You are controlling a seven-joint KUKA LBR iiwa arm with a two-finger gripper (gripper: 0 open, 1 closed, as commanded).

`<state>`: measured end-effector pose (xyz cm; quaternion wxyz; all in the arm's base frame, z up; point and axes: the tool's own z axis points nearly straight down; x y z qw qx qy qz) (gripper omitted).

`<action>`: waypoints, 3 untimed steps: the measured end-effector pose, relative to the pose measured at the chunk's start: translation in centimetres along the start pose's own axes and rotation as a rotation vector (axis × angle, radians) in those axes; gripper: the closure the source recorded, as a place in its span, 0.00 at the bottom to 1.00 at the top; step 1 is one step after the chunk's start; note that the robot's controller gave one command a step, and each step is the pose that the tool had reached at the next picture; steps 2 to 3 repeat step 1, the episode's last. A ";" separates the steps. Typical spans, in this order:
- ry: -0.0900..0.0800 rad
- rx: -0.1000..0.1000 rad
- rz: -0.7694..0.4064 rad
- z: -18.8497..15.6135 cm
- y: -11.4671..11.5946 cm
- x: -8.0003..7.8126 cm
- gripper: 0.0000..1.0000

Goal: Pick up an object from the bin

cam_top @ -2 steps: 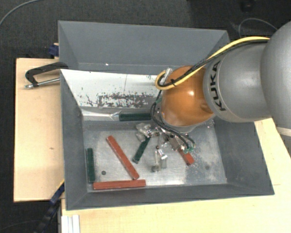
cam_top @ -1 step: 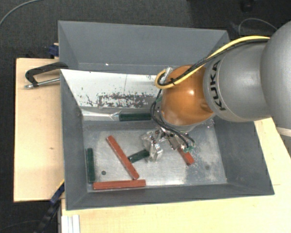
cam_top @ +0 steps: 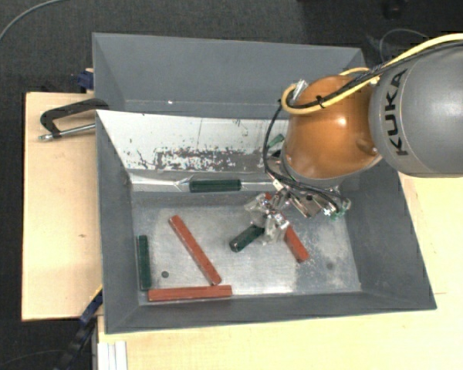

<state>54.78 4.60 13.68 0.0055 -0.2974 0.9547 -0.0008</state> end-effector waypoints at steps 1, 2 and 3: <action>-0.004 0.002 -0.030 -10.9 1.2 0.7 1.00; -0.004 0.002 -0.030 -10.9 1.2 0.7 1.00; -0.004 0.002 -0.030 -10.9 1.2 0.7 1.00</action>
Offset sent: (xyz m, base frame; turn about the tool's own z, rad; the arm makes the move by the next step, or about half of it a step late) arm -0.0164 0.0038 0.1025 -0.0307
